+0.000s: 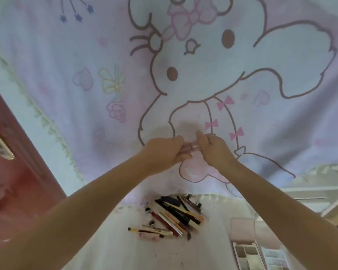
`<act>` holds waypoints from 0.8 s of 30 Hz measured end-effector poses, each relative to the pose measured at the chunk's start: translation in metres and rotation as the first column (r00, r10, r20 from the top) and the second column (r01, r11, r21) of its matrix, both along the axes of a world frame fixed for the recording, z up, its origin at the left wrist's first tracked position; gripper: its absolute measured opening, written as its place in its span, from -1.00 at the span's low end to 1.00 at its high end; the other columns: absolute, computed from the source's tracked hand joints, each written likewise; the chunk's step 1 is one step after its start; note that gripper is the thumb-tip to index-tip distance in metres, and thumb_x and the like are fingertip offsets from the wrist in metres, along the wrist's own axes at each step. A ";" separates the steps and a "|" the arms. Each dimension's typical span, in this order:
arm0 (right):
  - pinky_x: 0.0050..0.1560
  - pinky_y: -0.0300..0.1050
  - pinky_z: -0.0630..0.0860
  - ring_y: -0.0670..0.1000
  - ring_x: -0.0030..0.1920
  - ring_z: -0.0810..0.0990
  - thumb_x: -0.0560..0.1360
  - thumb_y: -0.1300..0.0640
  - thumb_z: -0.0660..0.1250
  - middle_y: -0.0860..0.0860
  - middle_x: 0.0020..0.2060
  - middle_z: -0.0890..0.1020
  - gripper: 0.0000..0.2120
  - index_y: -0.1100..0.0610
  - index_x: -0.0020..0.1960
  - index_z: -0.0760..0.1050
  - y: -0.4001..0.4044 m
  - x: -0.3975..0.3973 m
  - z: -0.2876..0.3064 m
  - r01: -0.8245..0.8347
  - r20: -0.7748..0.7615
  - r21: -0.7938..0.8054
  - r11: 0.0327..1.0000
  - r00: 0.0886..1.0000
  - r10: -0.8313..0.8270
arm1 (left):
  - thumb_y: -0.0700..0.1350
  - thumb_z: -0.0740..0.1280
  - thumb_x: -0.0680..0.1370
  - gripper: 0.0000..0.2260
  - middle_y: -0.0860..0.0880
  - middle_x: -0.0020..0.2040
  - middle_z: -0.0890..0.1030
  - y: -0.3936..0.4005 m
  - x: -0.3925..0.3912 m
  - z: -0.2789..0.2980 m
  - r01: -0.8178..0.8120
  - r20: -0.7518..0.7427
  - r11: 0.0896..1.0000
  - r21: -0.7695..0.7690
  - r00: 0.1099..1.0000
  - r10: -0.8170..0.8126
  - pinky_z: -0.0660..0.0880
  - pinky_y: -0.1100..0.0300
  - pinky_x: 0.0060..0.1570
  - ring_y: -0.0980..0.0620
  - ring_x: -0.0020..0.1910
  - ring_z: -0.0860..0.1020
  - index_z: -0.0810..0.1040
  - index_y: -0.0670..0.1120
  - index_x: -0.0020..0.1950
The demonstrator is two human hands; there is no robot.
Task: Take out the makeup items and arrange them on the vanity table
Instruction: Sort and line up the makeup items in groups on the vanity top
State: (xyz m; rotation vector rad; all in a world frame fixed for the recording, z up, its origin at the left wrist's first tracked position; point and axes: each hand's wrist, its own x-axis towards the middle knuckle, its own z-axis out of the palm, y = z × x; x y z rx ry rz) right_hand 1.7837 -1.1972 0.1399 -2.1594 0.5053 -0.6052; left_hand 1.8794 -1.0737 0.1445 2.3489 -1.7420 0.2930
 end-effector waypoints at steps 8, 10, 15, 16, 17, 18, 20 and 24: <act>-0.37 -0.44 0.31 -0.18 -0.43 0.40 0.59 0.15 0.01 -0.15 -0.49 0.38 -0.63 -0.03 -0.39 0.25 0.013 0.001 0.059 -0.102 0.330 -0.219 0.970 0.928 0.173 | -0.08 0.10 0.59 -0.75 0.14 -0.51 0.30 0.012 0.000 0.071 0.074 -0.652 0.987 -0.140 0.743 -0.148 0.22 0.45 -0.53 0.22 -0.56 0.27 0.27 -0.07 -0.29; -0.39 -0.43 0.31 -0.21 -0.45 0.41 0.58 0.10 0.02 -0.14 -0.46 0.36 -0.71 0.02 -0.30 0.32 0.007 -0.006 0.072 -0.183 0.278 -0.326 0.928 0.919 0.279 | -0.06 0.11 0.59 -0.76 0.14 -0.50 0.30 0.016 0.000 0.080 0.072 -0.627 0.992 -0.108 0.769 -0.124 0.22 0.47 -0.54 0.22 -0.57 0.27 0.27 -0.06 -0.28; -0.48 -0.28 0.42 -0.15 -0.54 0.47 0.58 0.02 0.08 -0.05 -0.40 0.52 -0.77 0.10 0.01 0.46 -0.004 -0.016 0.097 -0.328 -0.033 -0.110 0.938 0.945 0.326 | -0.03 0.11 0.59 -0.86 0.09 -0.38 0.31 0.018 0.000 0.094 0.006 -0.210 0.998 -0.067 0.978 -0.020 0.28 0.36 -0.44 0.18 -0.44 0.31 0.22 -0.06 -0.10; -0.51 -0.29 0.41 -0.15 -0.58 0.46 0.57 0.00 0.08 -0.04 -0.43 0.53 -0.76 0.09 -0.06 0.47 -0.003 -0.016 0.101 -0.303 -0.021 -0.103 0.947 0.953 0.302 | -0.03 0.11 0.59 -0.87 0.11 -0.38 0.31 0.017 -0.004 0.095 0.004 -0.166 0.997 -0.077 0.986 -0.016 0.25 0.35 -0.46 0.19 -0.44 0.31 0.21 -0.06 -0.07; -0.54 -0.32 0.39 -0.17 -0.61 0.44 0.57 0.00 0.09 -0.03 -0.46 0.52 -0.76 0.07 -0.15 0.46 -0.003 -0.016 0.105 -0.276 0.014 -0.103 0.956 0.960 0.279 | -0.03 0.10 0.59 -0.87 0.12 -0.37 0.30 0.015 -0.006 0.095 -0.002 -0.129 0.996 -0.091 0.992 -0.009 0.22 0.36 -0.47 0.19 -0.43 0.31 0.20 -0.06 -0.06; -0.56 -0.36 0.37 -0.19 -0.62 0.43 0.57 0.02 0.11 -0.02 -0.46 0.52 -0.77 0.05 -0.20 0.43 -0.003 -0.015 0.107 -0.253 0.052 -0.099 0.962 0.964 0.259 | -0.03 0.10 0.59 -0.87 0.12 -0.36 0.30 0.013 -0.007 0.096 -0.008 -0.101 0.994 -0.110 0.995 -0.004 0.21 0.36 -0.47 0.20 -0.43 0.30 0.20 -0.05 -0.05; -0.54 -0.42 0.37 -0.21 -0.60 0.45 0.56 0.08 0.16 -0.03 -0.44 0.53 -0.80 0.02 -0.23 0.42 -0.007 -0.017 0.110 -0.242 0.095 -0.121 0.963 0.962 0.254 | -0.02 0.10 0.59 -0.87 0.13 -0.34 0.29 0.009 -0.010 0.097 -0.022 -0.070 0.991 -0.134 0.997 0.013 0.21 0.35 -0.44 0.20 -0.41 0.30 0.20 -0.04 -0.06; -0.33 -0.39 0.49 -0.19 -0.41 0.54 0.50 0.19 0.26 -0.04 -0.33 0.57 -0.81 -0.06 -0.23 0.44 -0.014 -0.025 0.107 -0.267 0.270 -0.157 0.951 0.914 0.302 | 0.00 0.09 0.59 -0.88 0.11 -0.33 0.36 0.000 -0.015 0.098 -0.020 -0.135 0.989 -0.149 0.991 0.000 0.27 0.31 -0.41 0.18 -0.39 0.35 0.22 -0.02 -0.07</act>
